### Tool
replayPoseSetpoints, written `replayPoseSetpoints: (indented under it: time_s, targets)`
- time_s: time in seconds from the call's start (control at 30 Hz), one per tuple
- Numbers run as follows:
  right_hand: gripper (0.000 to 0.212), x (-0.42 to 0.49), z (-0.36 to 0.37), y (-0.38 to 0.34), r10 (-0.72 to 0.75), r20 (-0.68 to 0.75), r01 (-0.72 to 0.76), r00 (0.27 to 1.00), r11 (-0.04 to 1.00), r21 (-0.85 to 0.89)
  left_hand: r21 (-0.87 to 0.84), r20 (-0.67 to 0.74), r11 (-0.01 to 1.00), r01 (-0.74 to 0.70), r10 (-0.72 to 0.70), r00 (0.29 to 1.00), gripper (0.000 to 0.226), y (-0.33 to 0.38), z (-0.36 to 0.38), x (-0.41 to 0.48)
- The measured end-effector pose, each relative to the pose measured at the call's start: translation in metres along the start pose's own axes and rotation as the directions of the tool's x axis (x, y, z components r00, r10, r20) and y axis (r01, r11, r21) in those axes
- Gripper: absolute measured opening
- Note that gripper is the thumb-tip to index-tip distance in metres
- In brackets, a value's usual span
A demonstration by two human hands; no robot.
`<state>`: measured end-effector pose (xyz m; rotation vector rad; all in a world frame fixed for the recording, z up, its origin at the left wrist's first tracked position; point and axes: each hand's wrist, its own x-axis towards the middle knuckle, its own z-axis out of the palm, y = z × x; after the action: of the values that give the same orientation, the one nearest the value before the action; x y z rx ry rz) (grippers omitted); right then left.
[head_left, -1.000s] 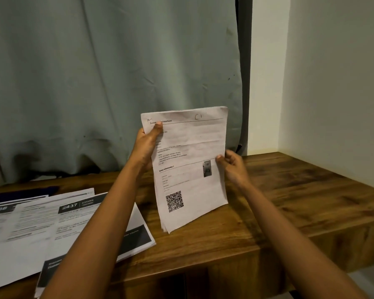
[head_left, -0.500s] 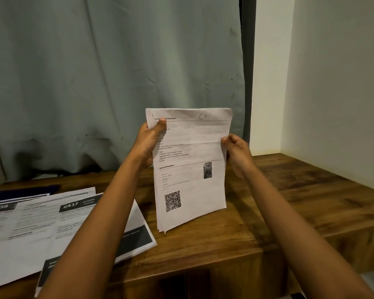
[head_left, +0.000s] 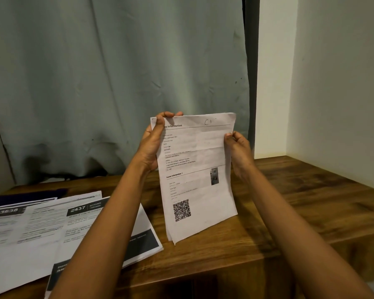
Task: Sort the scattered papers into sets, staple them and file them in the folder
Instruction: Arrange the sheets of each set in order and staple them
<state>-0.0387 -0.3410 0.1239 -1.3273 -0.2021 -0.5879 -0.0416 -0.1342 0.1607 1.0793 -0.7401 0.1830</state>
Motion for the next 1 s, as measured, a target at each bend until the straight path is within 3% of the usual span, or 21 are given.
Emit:
replayPoseSetpoints:
  time_s: [0.23, 0.37, 0.5, 0.63, 0.77, 0.9, 1.0]
  targets:
    - [0.021, 0.003, 0.01, -0.021, -0.07, 0.003, 0.07, 0.998, 0.993, -0.093, -0.084, -0.082, 0.996, -0.019, 0.012, 0.997, 0.02, -0.001, -0.003, 0.009]
    - [0.013, 0.008, 0.011, -0.027, -0.082, -0.013, 0.077, 0.997, 0.974, -0.213, -0.141, -0.162, 0.989, 0.044, -0.067, 0.984, 0.021, 0.001, -0.01, 0.01]
    - [0.014, 0.007, 0.011, -0.004, 0.065, -0.019, -0.067, 0.998, 0.95, -0.304, -0.216, -0.212, 0.954, 0.209, -0.255, 0.943, 0.02, -0.014, -0.024, -0.008]
    - [0.013, 0.002, 0.005, 0.042, 0.261, -0.056, -0.263, 0.964, 0.893, -0.367, -0.323, -0.241, 0.901, 0.291, -0.375, 0.895, 0.023, -0.05, -0.043, -0.034]
    - [0.014, -0.012, 0.002, 0.078, 0.349, -0.079, -0.35, 0.934, 0.845, -0.404, -0.321, -0.32, 0.878, 0.356, -0.454, 0.831, 0.03, -0.081, -0.06, -0.054]
    - [0.015, -0.02, 0.002, 0.106, 0.318, -0.123, -0.338, 0.94, 0.814, -0.472, -0.256, -0.355, 0.883, 0.393, -0.465, 0.811, 0.042, -0.092, -0.06, -0.068]
    - [0.013, -0.026, 0.009, 0.114, 0.149, -0.156, -0.214, 0.976, 0.761, -0.612, -0.218, -0.372, 0.887, 0.407, -0.461, 0.806, 0.039, -0.1, -0.064, -0.069]
